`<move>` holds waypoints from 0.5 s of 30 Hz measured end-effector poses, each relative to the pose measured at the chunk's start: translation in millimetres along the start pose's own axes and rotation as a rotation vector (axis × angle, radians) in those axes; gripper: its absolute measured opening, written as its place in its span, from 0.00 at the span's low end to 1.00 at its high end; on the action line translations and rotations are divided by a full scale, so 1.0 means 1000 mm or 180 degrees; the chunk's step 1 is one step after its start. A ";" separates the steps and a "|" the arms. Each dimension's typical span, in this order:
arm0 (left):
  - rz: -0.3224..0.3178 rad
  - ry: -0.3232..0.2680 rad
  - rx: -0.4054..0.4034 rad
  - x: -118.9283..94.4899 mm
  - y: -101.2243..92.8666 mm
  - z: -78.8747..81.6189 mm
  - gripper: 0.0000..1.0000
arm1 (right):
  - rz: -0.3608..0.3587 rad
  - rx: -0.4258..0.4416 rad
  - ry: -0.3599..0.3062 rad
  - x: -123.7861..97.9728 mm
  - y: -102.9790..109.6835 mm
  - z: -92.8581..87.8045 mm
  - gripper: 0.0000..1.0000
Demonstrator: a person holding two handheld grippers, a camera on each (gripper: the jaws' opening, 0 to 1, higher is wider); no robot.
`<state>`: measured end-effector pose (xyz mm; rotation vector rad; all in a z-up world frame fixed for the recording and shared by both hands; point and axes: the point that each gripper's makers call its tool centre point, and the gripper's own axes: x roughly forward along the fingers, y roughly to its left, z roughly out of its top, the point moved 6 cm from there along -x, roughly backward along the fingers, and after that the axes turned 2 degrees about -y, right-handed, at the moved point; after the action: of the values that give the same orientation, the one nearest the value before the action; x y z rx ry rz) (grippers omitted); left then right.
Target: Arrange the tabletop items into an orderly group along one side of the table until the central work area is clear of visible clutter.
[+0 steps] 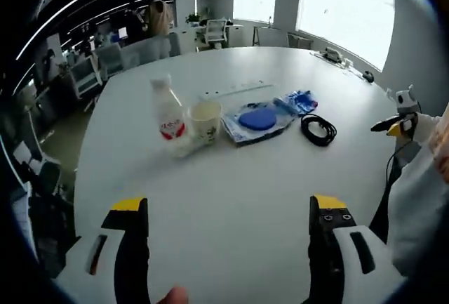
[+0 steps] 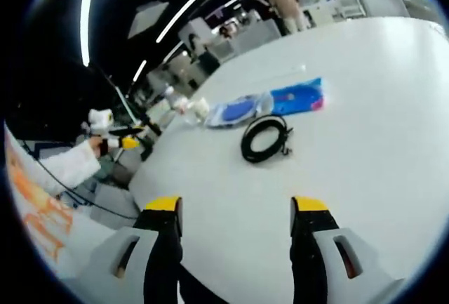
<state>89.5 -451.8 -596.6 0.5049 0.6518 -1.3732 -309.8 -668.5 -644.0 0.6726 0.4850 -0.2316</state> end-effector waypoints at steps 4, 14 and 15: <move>0.0048 -0.0024 -0.0121 -0.009 -0.009 -0.011 0.97 | 0.0004 -0.0008 0.0005 -0.002 0.001 -0.002 0.61; 0.0024 0.0031 -0.0232 -0.018 -0.038 -0.038 0.94 | 0.0016 -0.0100 0.0059 -0.006 0.001 -0.008 0.61; 0.0027 0.0032 -0.0223 -0.019 -0.038 -0.038 0.94 | 0.0018 -0.0106 0.0060 -0.006 0.001 -0.008 0.60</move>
<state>45.7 -417.6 -609.9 0.4584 0.7026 -1.3358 -317.0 -662.2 -645.4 0.6441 0.5041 -0.2115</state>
